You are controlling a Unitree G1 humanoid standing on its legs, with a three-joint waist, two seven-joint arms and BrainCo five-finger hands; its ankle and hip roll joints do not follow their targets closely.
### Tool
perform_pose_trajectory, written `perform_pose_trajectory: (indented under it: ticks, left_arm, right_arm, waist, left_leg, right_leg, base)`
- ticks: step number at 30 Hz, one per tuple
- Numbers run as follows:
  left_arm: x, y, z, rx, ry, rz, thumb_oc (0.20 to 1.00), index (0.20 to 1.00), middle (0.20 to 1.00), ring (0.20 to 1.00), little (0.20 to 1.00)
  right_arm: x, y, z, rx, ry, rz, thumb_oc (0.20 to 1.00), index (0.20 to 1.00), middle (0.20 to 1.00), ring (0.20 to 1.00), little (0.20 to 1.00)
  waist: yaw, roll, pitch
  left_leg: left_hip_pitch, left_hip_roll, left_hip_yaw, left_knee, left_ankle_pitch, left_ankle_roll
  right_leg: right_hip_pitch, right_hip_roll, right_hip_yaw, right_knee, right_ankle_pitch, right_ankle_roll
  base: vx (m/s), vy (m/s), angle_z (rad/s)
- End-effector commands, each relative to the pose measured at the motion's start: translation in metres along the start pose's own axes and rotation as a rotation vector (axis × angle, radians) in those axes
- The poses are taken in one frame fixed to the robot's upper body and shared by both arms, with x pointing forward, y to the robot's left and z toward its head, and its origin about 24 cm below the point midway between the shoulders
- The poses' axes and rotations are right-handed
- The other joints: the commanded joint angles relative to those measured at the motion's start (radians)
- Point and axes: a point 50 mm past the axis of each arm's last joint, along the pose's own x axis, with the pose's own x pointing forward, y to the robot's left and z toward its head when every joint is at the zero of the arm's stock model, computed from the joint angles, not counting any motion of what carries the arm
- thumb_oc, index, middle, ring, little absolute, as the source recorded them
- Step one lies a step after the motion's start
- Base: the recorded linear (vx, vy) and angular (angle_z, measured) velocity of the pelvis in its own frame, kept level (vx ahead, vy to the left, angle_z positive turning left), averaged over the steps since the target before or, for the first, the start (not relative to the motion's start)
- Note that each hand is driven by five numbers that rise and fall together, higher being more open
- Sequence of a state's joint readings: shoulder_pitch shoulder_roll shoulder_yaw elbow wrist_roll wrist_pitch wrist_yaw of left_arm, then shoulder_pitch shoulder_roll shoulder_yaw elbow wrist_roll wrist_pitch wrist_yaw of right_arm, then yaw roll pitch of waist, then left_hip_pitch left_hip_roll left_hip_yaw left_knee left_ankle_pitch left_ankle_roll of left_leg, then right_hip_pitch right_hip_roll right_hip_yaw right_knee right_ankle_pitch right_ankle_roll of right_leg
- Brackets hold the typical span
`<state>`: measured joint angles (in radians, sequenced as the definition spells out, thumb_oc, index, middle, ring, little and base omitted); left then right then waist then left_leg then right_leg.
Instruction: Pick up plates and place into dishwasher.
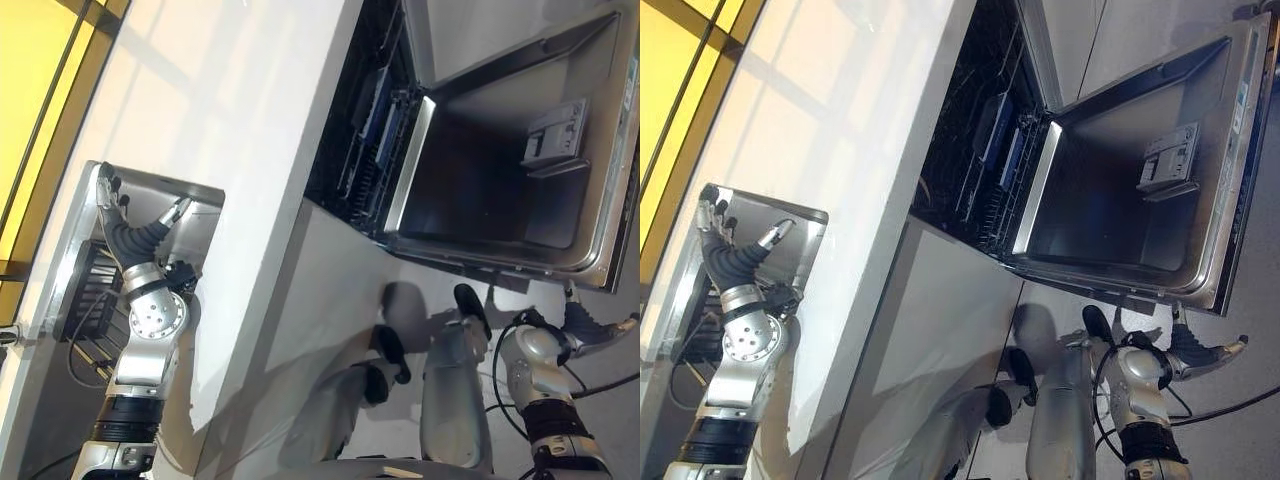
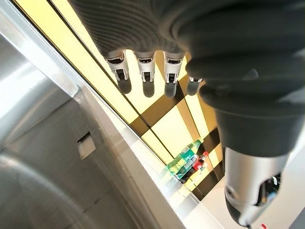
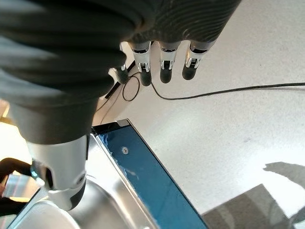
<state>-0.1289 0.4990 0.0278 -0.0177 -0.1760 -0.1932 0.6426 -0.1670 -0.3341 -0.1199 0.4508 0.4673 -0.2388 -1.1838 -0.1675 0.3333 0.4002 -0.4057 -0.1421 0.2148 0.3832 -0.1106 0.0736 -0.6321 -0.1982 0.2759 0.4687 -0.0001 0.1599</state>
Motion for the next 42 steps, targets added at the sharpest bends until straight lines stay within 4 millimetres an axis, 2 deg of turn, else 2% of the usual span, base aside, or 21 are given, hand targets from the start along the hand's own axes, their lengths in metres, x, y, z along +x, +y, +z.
perform_pose_trajectory:
  ticks: [1,5,8,10,14,15,20,26,31,37,42]
  left_arm:
    - [-0.025,-0.030,0.008,-0.155,0.005,-0.094,1.000,1.000,1.000,1.000,1.000]
    - [-0.026,-0.033,0.010,-0.174,0.002,-0.120,1.000,1.000,1.000,1.000,1.000]
    - [-0.028,-0.035,0.014,-0.177,-0.014,-0.136,1.000,1.000,1.000,1.000,1.000]
    - [-0.029,-0.034,0.016,-0.177,-0.024,-0.142,1.000,1.000,1.000,1.000,1.000]
    - [-0.026,-0.032,0.018,-0.173,-0.038,-0.142,1.000,1.000,1.000,1.000,1.000]
    - [-0.024,-0.032,0.019,-0.169,-0.043,-0.141,1.000,1.000,1.000,1.000,1.000]
    - [-0.015,-0.034,0.022,-0.149,-0.057,-0.127,1.000,1.000,1.000,1.000,1.000]
    - [-0.007,-0.030,0.021,-0.141,-0.052,-0.117,1.000,1.000,1.000,1.000,1.000]
    - [-0.004,-0.023,0.021,-0.137,-0.059,-0.108,1.000,1.000,1.000,1.000,1.000]
    - [0.002,-0.014,0.020,-0.127,-0.061,-0.097,1.000,1.000,1.000,1.000,1.000]
    - [0.005,-0.007,0.019,-0.081,-0.087,-0.099,1.000,1.000,1.000,1.000,1.000]
  right_arm:
    - [0.005,0.020,0.050,0.272,-0.081,-0.024,1.000,1.000,1.000,1.000,1.000]
    - [-0.003,0.044,0.073,0.379,-0.108,0.091,1.000,1.000,1.000,1.000,1.000]
    - [-0.015,0.068,0.092,0.444,-0.115,0.334,1.000,1.000,1.000,1.000,1.000]
    - [-0.030,0.089,0.103,0.444,-0.089,0.582,1.000,1.000,1.000,1.000,1.000]
    - [-0.049,0.107,0.109,0.461,-0.053,0.929,1.000,1.000,1.000,1.000,1.000]
    - [-0.059,0.110,0.113,0.469,-0.089,1.056,1.000,1.000,1.000,1.000,1.000]
    - [-0.083,0.117,0.133,0.496,-0.174,1.368,1.000,1.000,1.000,1.000,1.000]
    - [-0.112,0.116,0.161,0.518,-0.321,1.576,1.000,1.000,1.000,1.000,1.000]
    - [-0.130,0.113,0.167,0.495,-0.370,1.725,1.000,1.000,1.000,1.000,1.000]
    - [-0.138,0.113,0.160,0.444,-0.341,1.798,1.000,1.000,1.000,1.000,1.000]
    - [-0.136,0.107,0.138,0.435,-0.293,1.785,1.000,1.000,1.000,1.000,1.000]
  waist:
    - [-0.009,0.112,0.098]
    - [-0.002,0.135,0.113]
    - [0.011,0.145,0.120]
    - [0.022,0.146,0.120]
    - [0.033,0.132,0.120]
    - [0.037,0.121,0.120]
    - [0.041,0.087,0.120]
    - [0.051,0.057,0.120]
    - [0.069,0.019,0.120]
    - [0.112,-0.047,0.090]
    - [0.163,-0.137,0.035]
  left_leg:
    - [-0.075,-0.054,-0.096,0.133,-0.033,-0.012]
    - [-0.114,-0.064,-0.088,0.163,-0.037,-0.013]
    - [-0.144,-0.074,-0.092,0.183,-0.036,-0.014]
    - [-0.164,-0.079,-0.097,0.190,-0.032,-0.017]
    - [-0.194,-0.076,-0.096,0.204,-0.028,-0.019]
    - [-0.203,-0.073,-0.094,0.206,-0.025,-0.018]
    - [-0.213,-0.064,-0.102,0.197,-0.012,-0.021]
    - [-0.194,-0.059,-0.125,0.162,0.008,-0.029]
    - [-0.143,-0.054,-0.151,0.108,0.031,-0.040]
    - [-0.064,-0.049,-0.208,0.062,0.044,-0.048]
    - [0.021,-0.026,-0.274,-0.007,0.059,-0.044]
  right_leg:
    - [-0.035,0.020,-0.041,0.176,-0.056,-0.148]
    - [-0.076,0.023,-0.037,0.231,-0.078,-0.158]
    - [-0.111,0.024,-0.040,0.267,-0.093,-0.166]
    - [-0.133,0.025,-0.045,0.281,-0.098,-0.170]
    - [-0.167,0.026,-0.053,0.294,-0.100,-0.171]
    - [-0.176,0.026,-0.063,0.295,-0.099,-0.169]
    - [-0.182,0.029,-0.083,0.272,-0.089,-0.161]
    - [-0.149,0.038,-0.102,0.222,-0.074,-0.150]
    - [-0.065,0.035,-0.124,0.131,-0.049,-0.139]
    - [0.067,0.021,-0.149,0.012,-0.018,-0.125]
    - [0.212,0.003,-0.191,-0.112,0.012,-0.114]
  base:
    - [-0.01,-0.054,0.02]
    - [-0.01,-0.045,0.00]
    - [-0.02,-0.053,0.08]
    - [-0.02,-0.042,0.03]
    - [-0.02,-0.044,-0.10]
    - [-0.02,-0.061,-0.18]
    - [-0.02,-0.052,-0.19]
    - [0.00,-0.011,-0.04]
    - [0.00,0.007,-0.10]
    - [0.02,-0.025,0.05]
    - [0.05,-0.097,0.26]
